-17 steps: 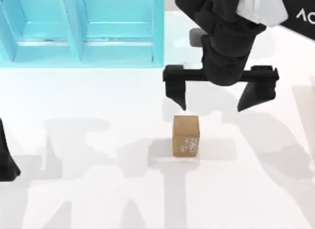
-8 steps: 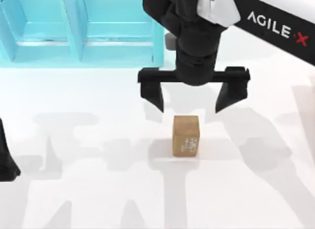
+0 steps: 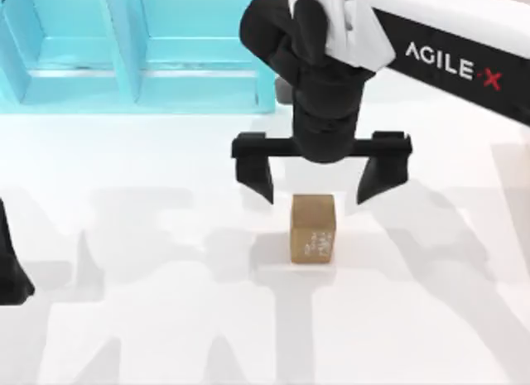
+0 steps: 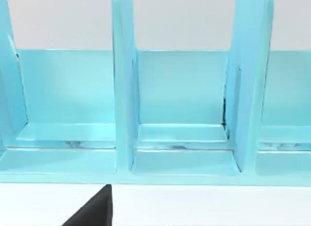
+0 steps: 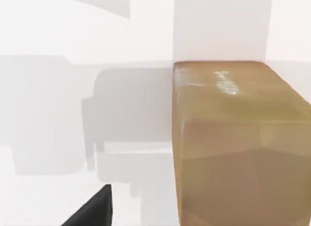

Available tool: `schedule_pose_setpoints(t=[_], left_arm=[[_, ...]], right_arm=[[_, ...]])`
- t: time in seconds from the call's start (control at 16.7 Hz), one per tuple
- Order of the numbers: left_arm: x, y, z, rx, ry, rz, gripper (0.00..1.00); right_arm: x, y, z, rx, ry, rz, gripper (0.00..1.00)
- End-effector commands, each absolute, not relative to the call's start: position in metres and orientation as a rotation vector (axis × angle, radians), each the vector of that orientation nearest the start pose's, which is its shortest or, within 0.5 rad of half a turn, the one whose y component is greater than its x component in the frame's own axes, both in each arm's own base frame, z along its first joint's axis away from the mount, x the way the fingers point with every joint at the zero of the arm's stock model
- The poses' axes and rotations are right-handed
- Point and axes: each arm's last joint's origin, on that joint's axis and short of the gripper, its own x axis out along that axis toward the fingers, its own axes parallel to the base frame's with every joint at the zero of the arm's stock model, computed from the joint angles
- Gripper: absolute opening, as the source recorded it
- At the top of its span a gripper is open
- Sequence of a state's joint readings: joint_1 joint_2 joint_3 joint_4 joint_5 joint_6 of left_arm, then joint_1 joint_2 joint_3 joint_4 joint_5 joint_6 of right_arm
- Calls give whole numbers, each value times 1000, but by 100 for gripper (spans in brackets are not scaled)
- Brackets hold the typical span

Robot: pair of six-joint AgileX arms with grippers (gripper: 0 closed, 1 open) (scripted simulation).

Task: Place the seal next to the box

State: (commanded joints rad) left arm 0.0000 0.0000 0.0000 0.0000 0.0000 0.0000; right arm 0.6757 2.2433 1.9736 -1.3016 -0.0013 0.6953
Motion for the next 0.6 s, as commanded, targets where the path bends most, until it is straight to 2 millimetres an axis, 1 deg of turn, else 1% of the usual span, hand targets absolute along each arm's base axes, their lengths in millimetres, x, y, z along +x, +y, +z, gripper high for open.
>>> schedule_pose_setpoints(t=[0.18, 0.3, 0.42, 0.6], left_arm=[[106, -1, 160, 0, 0, 0, 100], [106, -1, 160, 0, 0, 0, 100], [106, -1, 160, 0, 0, 0, 100], [106, -1, 160, 0, 0, 0, 100]], right_arm=[[342, 282, 162, 16, 1566, 1, 100], [340, 281, 142, 14, 1569, -2, 100], [339, 281, 132, 12, 1572, -4, 100], [339, 281, 132, 12, 1572, -4, 100]])
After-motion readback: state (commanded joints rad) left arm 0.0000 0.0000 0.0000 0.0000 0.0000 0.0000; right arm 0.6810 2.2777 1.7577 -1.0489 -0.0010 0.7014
